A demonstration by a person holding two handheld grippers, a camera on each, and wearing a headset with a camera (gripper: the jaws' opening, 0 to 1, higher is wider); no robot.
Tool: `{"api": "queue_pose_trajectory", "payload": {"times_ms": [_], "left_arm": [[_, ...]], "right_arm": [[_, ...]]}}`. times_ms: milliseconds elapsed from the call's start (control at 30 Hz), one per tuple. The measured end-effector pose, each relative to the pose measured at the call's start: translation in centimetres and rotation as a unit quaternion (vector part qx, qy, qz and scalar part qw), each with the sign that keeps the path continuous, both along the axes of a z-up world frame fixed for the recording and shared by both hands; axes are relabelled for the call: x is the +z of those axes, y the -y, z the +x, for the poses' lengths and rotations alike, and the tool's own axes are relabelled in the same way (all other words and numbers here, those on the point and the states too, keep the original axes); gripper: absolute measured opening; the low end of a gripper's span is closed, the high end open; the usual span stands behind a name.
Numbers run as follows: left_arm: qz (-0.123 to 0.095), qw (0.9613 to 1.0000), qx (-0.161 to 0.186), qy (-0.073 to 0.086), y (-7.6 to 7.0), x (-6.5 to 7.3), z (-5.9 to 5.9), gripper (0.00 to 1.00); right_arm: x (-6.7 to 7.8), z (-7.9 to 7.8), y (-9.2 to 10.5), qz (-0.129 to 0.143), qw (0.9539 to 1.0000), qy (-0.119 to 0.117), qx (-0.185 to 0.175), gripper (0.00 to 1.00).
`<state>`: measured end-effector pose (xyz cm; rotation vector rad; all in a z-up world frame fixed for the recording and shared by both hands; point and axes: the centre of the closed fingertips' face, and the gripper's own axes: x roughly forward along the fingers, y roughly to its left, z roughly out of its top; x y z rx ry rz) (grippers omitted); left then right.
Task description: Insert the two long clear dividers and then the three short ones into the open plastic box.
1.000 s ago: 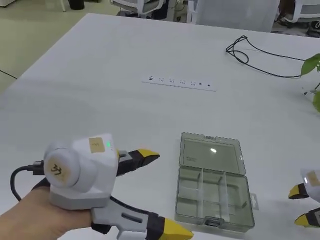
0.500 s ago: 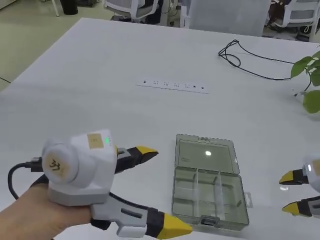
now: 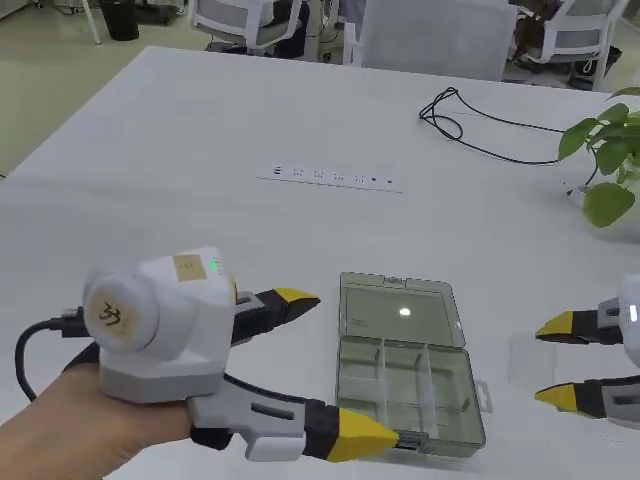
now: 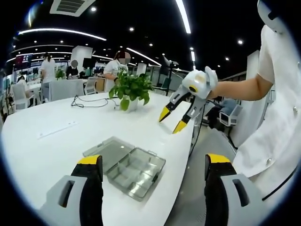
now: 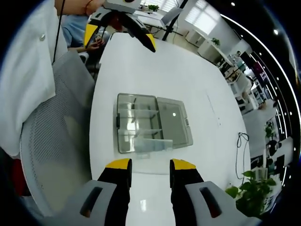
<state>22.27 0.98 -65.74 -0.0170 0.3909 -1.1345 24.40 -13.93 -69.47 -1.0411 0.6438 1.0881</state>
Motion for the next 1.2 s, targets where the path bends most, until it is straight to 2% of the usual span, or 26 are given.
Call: {"api": "queue_pose_trajectory", "payload": {"times_ms": [67, 100, 133, 200, 267, 367, 467, 567, 600, 867, 967, 1100, 1200], "left_arm": [[-0.009, 0.9999, 0.0, -0.011, 0.4, 0.2, -0.1, 0.89], [-0.011, 0.9997, 0.001, -0.022, 0.6, 0.3, -0.2, 0.88], [-0.012, 0.9996, 0.001, -0.025, 0.7, 0.3, -0.2, 0.86], [-0.022, 0.9995, -0.005, -0.021, 1.2, 0.9, -0.4, 0.85], [-0.029, 0.999, -0.004, -0.035, 1.7, 1.0, -0.5, 0.83], [-0.057, 0.9958, -0.005, -0.072, 2.7, 1.5, -0.8, 0.78], [-0.072, 0.9937, -0.004, -0.086, 3.3, 1.7, -0.8, 0.71], [-0.095, 0.989, 0.0, -0.114, 3.9, 2.0, -1.0, 0.66], [-0.106, 0.9859, 0.006, -0.13, 4.1, 2.1, -0.9, 0.64], [-0.12, 0.9797, 0.009, -0.16, 5.1, 2.0, -1.0, 0.53], [-0.141, 0.9731, 0.011, -0.182, 5.6, 2.1, -1.1, 0.48], [-0.149, 0.9689, 0.011, -0.197, 6.1, 2.0, -1.2, 0.41], [-0.165, 0.9622, 0.012, -0.216, 6.5, 2.2, -1.2, 0.37]], "right_arm": [[0.5, -0.5, -0.6, -0.002, 1.0, 0.007, 0.006, 0.33], [0.8, -0.8, -0.9, 0.0, 0.9999, 0.01, 0.008, 0.33], [0.9, -0.9, -1.0, 0.001, 0.9999, 0.011, 0.008, 0.33], [1.4, -1.2, -1.6, 0.009, 0.9998, 0.018, 0.006, 0.33], [1.9, -1.6, -2.1, 0.01, 0.9996, 0.024, 0.006, 0.33], [2.5, -2.4, -3.0, 0.008, 0.9993, 0.035, 0.015, 0.33], [3.1, -2.8, -3.5, 0.01, 0.9991, 0.039, 0.016, 0.33], [3.5, -3.1, -3.9, 0.008, 0.9988, 0.046, 0.017, 0.33], [3.5, -3.2, -4.0, 0.007, 0.9987, 0.048, 0.019, 0.33], [4.4, -3.8, -5.2, 0.008, 0.9979, 0.058, 0.028, 0.33], [4.7, -3.8, -5.6, 0.006, 0.9974, 0.064, 0.032, 0.33], [5.0, -3.9, -6.0, 0.009, 0.9972, 0.066, 0.034, 0.33], [5.3, -4.1, -6.4, 0.01, 0.9968, 0.068, 0.04, 0.33]]}}
